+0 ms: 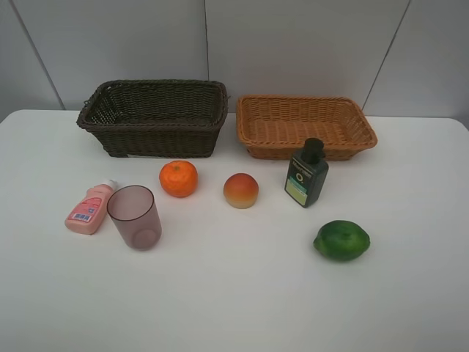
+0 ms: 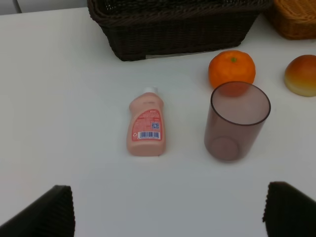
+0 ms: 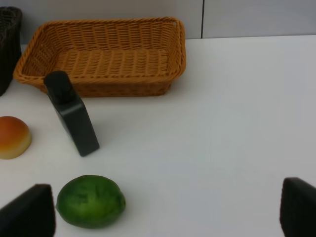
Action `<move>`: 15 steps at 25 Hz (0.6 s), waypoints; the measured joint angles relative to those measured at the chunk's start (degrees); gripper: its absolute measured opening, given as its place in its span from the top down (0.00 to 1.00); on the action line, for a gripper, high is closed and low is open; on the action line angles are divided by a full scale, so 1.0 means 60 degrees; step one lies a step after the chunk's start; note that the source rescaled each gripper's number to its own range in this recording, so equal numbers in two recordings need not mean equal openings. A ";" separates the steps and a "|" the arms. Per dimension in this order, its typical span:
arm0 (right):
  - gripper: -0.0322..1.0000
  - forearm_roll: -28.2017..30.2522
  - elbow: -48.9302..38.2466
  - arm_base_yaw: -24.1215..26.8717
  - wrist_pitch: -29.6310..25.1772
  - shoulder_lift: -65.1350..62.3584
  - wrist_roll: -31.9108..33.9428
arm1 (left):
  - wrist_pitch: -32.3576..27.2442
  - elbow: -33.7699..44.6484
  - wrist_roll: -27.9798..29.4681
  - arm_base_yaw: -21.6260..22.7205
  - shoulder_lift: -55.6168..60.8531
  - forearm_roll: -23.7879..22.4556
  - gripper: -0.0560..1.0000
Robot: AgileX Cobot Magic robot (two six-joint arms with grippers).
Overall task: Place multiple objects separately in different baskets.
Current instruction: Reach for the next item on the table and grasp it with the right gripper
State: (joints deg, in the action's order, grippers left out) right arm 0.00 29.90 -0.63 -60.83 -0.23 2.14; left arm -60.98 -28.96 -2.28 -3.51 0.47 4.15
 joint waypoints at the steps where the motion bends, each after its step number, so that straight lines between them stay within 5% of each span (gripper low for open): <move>1: 0.00 0.0000 0.0000 0.0000 0.0000 0.0000 0.0000 | 0.0000 0.0000 0.0000 0.0000 0.0000 0.0000 0.01; 15: 0.00 0.0000 0.0000 0.0000 0.0000 0.0000 0.0000 | 0.0000 0.0000 0.0000 0.0000 0.0000 0.0000 0.01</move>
State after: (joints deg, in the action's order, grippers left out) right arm 0.00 29.90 -0.63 -60.83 -0.23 2.14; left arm -60.98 -28.96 -2.28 -3.51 0.47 4.15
